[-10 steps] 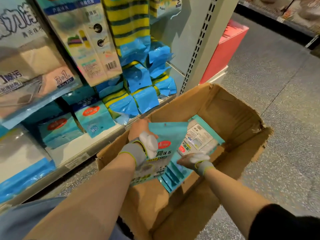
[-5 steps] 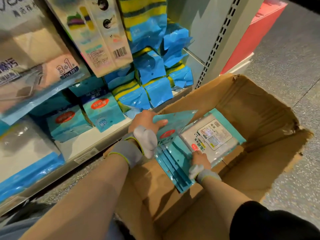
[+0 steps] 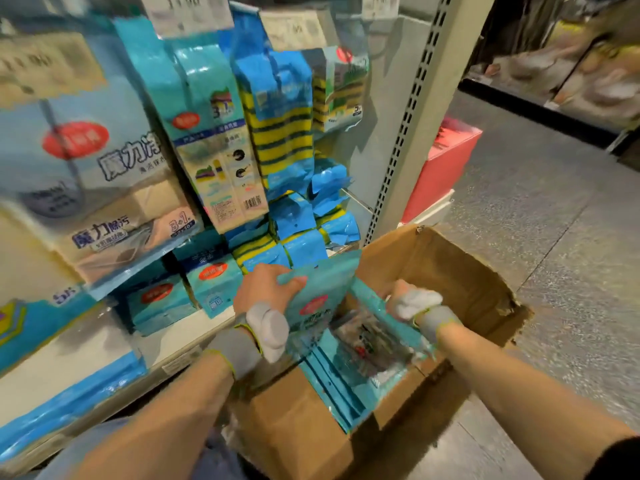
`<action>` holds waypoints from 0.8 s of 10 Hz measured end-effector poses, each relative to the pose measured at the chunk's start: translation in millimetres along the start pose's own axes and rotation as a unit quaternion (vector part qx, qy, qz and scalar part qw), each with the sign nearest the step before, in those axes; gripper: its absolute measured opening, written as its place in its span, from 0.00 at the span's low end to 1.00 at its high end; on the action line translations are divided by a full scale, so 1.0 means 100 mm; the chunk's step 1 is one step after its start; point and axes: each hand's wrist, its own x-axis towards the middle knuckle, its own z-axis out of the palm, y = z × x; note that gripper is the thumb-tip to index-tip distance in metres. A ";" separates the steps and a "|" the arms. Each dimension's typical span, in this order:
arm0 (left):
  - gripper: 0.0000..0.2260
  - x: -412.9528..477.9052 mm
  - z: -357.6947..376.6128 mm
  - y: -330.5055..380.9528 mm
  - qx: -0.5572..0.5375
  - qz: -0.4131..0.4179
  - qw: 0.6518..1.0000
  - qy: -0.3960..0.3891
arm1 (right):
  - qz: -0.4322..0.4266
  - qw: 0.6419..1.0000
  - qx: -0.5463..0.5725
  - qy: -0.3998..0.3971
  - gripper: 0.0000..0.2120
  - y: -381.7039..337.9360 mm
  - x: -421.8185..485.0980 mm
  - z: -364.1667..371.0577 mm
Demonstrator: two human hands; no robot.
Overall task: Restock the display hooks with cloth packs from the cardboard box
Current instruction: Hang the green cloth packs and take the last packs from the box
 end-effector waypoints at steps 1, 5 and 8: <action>0.17 -0.10 -0.42 0.21 -0.041 0.021 0.999 0.023 | -0.001 0.999 0.014 0.050 0.19 -0.11 -0.27 -0.51; 0.17 -0.81 -2.36 0.99 0.005 0.147 0.979 0.142 | -0.166 0.968 0.058 0.177 0.20 -1.39 -1.51 -2.09; 0.11 -1.19 -3.39 1.14 -0.077 0.165 0.952 0.244 | -0.308 0.902 0.057 0.296 0.12 -2.14 -2.12 -3.08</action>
